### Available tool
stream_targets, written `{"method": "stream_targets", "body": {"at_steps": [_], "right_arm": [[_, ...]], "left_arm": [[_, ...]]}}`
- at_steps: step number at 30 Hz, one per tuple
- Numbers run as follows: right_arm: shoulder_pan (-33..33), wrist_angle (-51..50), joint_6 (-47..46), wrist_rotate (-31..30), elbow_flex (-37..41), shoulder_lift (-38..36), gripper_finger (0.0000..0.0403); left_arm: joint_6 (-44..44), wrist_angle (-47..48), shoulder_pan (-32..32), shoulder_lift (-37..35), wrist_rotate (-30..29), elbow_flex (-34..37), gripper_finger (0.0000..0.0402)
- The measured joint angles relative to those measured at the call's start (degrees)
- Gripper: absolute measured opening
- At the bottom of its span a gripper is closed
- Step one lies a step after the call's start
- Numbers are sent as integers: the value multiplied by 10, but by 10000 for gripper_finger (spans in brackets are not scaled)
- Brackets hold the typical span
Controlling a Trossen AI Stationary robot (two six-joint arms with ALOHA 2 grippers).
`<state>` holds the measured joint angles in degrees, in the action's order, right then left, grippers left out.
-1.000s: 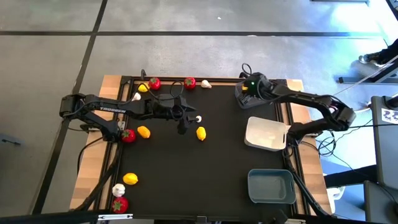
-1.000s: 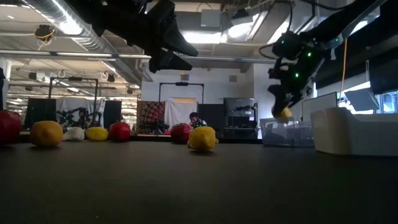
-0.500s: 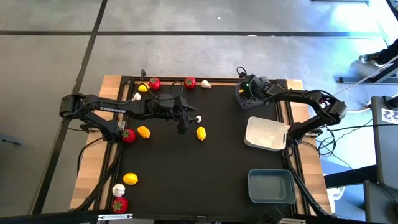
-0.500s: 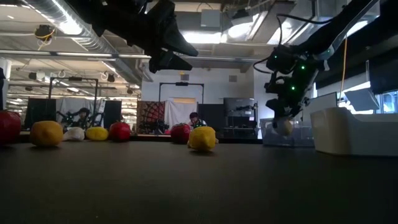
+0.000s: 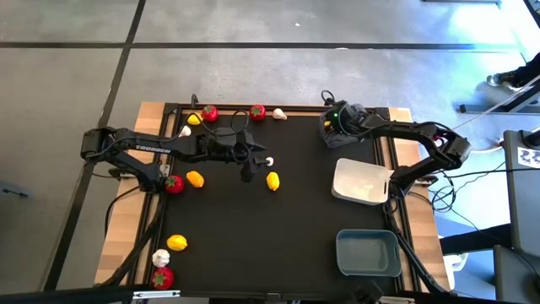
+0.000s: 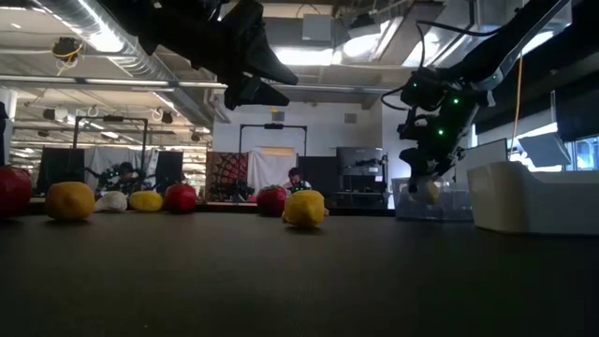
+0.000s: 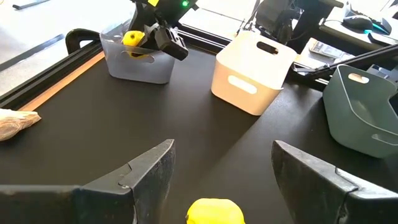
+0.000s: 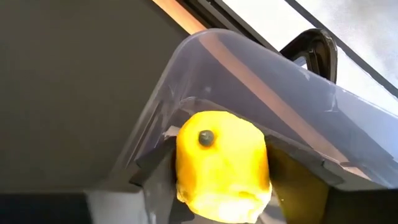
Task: Sort produce into baskets
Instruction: Put the lemon into the black bin
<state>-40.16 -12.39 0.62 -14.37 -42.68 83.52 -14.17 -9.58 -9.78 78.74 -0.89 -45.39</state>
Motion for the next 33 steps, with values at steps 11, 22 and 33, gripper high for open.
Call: {"method": "stream_targets", "body": {"at_steps": [11,22,33], "right_arm": [[0,14,1,-1,0,-2,281],[2,-35,-3,69,-42,-64,282],[118,17,-3,181,-46,-79,282]], "left_arm": [[0,0,0,0,0,0,260],[1,0,0,0,0,0,260],[7,0,0,0,0,0,260]]}}
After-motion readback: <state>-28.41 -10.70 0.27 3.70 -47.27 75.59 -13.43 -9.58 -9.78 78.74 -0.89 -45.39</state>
